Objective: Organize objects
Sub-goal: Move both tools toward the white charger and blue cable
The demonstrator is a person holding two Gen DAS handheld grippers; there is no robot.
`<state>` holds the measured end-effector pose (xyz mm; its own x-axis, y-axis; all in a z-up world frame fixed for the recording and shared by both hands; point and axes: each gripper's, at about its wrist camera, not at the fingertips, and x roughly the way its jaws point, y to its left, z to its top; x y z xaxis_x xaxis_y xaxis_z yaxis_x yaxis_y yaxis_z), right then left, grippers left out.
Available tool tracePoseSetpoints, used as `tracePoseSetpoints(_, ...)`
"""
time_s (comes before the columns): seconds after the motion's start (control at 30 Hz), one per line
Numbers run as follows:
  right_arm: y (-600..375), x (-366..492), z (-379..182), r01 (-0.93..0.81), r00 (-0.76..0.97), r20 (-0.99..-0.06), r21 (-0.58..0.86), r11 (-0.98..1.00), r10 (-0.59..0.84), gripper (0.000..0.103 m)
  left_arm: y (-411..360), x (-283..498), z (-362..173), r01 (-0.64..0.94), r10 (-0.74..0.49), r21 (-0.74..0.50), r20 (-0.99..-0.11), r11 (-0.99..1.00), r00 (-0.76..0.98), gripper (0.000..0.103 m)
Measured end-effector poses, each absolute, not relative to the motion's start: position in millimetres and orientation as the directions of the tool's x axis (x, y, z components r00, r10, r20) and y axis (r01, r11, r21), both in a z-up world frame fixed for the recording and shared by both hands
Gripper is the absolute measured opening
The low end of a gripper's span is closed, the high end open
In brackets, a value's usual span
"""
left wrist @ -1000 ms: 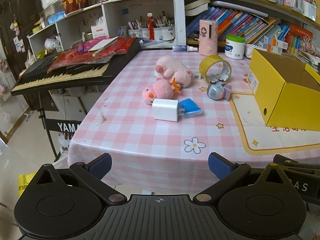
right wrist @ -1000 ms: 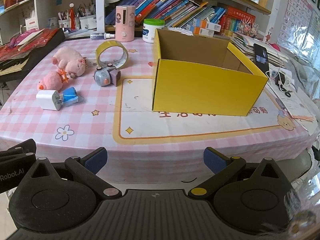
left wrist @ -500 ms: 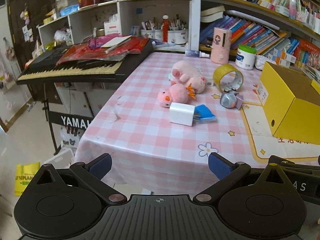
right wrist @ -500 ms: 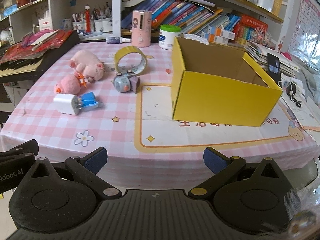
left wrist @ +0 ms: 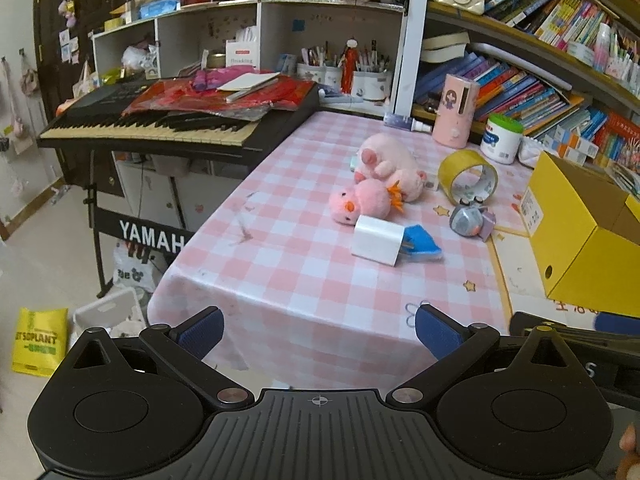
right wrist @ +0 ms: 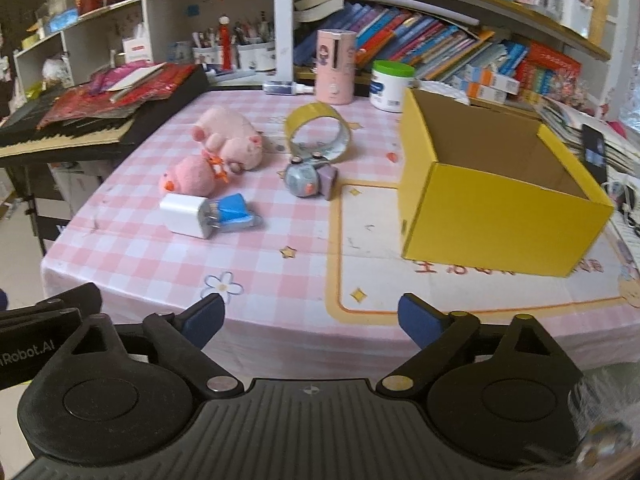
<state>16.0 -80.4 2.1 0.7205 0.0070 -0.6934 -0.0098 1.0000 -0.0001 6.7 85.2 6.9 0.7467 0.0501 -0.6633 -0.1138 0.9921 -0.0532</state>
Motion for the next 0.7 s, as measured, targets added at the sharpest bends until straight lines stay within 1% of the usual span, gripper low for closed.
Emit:
tracePoseSetpoints(0.13, -78.6, 33.8, -1.9, -0.051, 0.713, -0.699, 0.029, 0.998, 0.057, 0.082, 86.3, 21.0, 5.9, -0.123, 0.057, -0.054, -0.66, 0.991, 0.749, 0.101)
tracePoseSetpoints(0.2, -78.2, 44.9, -2.8, -0.069, 0.71, -0.7, 0.036, 0.997, 0.075, 0.081, 86.5, 29.2, 4.2, -0.13, 0.054, -0.066, -0.662, 0.989, 0.748, 0.101)
tracePoseSetpoints(0.27, -80.1, 54.3, -2.5, -0.081, 0.71, -0.699, 0.041, 0.996, 0.086, 0.076, 84.3, 39.0, 1.9, -0.13, 0.054, -0.066, -0.664, 0.989, 0.746, 0.101)
tracePoseSetpoints(0.37, -84.0, 73.9, -3.6, -0.094, 0.706, -0.7, 0.056, 0.994, 0.106, 0.072, 78.3, 55.2, -2.6, -0.119, 0.046, -0.062, -0.674, 0.991, 0.737, 0.098)
tracePoseSetpoints(0.53, -92.0, 108.9, -7.0, -0.11, 0.698, -0.706, 0.064, 0.992, 0.123, 0.071, 70.0, 83.7, -10.0, -0.12, 0.04, -0.07, -0.685, 0.99, 0.728, 0.095)
tracePoseSetpoints(0.7, -102.6, 136.7, -12.6, -0.121, 0.684, -0.718, 0.063, 0.991, 0.129, 0.069, 59.9, 110.9, -21.7, -0.119, 0.033, -0.07, -0.715, 0.99, 0.699, 0.095)
